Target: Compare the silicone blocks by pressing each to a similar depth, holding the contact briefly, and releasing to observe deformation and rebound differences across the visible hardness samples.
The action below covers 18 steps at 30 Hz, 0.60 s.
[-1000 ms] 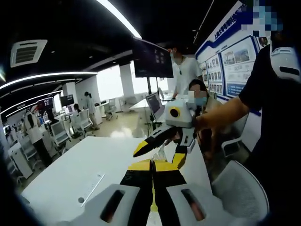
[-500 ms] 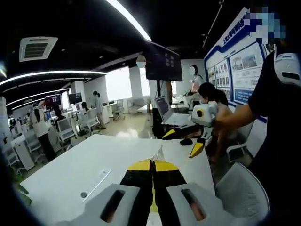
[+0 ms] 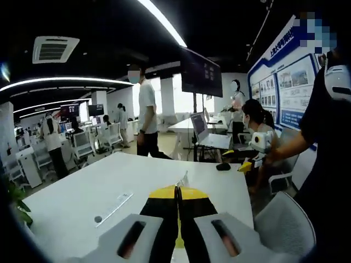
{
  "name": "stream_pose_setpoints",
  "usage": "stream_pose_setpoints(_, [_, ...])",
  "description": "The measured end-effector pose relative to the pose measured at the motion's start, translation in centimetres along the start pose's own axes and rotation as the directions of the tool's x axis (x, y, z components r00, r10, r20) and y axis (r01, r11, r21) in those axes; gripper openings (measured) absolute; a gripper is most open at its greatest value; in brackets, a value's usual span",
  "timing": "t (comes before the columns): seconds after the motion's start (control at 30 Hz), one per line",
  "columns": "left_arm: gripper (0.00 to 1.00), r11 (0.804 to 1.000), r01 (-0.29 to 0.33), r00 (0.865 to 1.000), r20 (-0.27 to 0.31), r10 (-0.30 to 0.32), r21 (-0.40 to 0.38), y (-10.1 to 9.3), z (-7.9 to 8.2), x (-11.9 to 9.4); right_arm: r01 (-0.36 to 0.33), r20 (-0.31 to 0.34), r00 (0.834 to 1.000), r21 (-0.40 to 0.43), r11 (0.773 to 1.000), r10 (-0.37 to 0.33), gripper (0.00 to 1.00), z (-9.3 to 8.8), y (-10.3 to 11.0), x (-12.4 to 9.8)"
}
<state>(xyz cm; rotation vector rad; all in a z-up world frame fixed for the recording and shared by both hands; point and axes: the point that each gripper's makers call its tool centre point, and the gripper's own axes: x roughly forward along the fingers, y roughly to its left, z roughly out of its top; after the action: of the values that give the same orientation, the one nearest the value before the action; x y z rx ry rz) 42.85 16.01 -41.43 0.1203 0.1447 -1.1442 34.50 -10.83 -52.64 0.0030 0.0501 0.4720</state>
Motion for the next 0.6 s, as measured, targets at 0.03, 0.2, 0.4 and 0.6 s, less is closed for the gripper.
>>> stream_pose_setpoints(0.03, [0.0, 1.0, -0.001, 1.0, 0.001, 0.001, -0.001, 0.0, 0.0, 0.0, 0.008, -0.017, 1.0, 0.012, 1.0, -0.008, 0.65, -0.7, -0.1, -0.6])
stream_pose_setpoints(0.2, [0.0, 1.0, -0.014, 1.0, 0.008, 0.014, -0.008, 0.1, -0.1, -0.3, 0.05, -0.081, 0.996, 0.055, 0.997, -0.045, 0.67, -3.4, 0.0, -3.1])
stream_pose_setpoints(0.4, [0.0, 1.0, -0.02, 1.0, 0.009, 0.02, -0.022, 0.0, -0.6, -0.3, 0.083, -0.146, 0.986, 0.052, 0.995, -0.074, 0.65, -6.1, 0.4, -5.5])
stream_pose_setpoints(0.6, [0.0, 0.999, -0.026, 1.0, 0.008, 0.026, -0.048, -0.2, -1.7, -0.1, 0.085, -0.16, 0.984, 0.033, 0.996, -0.079, 0.64, -6.9, 1.0, -6.9])
